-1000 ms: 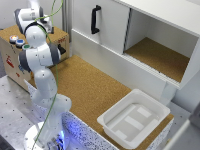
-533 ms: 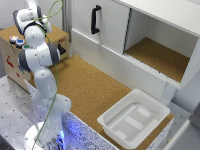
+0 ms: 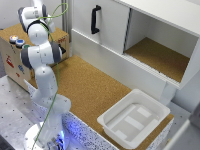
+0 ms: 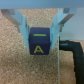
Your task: Push right the purple block
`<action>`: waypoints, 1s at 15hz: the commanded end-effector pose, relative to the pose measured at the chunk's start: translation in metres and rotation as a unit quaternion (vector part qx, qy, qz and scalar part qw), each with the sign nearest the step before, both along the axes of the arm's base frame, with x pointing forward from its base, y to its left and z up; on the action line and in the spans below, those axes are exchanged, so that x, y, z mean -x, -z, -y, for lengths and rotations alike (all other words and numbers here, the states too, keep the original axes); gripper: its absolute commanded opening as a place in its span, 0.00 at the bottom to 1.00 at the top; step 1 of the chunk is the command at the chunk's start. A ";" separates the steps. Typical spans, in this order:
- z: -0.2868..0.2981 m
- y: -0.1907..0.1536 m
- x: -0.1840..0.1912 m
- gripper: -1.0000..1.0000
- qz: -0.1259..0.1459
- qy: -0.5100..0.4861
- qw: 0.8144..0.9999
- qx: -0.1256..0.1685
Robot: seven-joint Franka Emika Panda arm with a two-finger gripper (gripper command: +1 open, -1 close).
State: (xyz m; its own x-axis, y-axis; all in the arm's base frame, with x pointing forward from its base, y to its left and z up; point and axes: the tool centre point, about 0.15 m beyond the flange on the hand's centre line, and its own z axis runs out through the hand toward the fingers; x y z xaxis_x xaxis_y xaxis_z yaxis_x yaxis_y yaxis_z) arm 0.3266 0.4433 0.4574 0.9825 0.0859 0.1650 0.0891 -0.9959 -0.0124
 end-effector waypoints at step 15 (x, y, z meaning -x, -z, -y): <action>-0.009 -0.037 0.021 1.00 0.013 0.005 0.998 0.066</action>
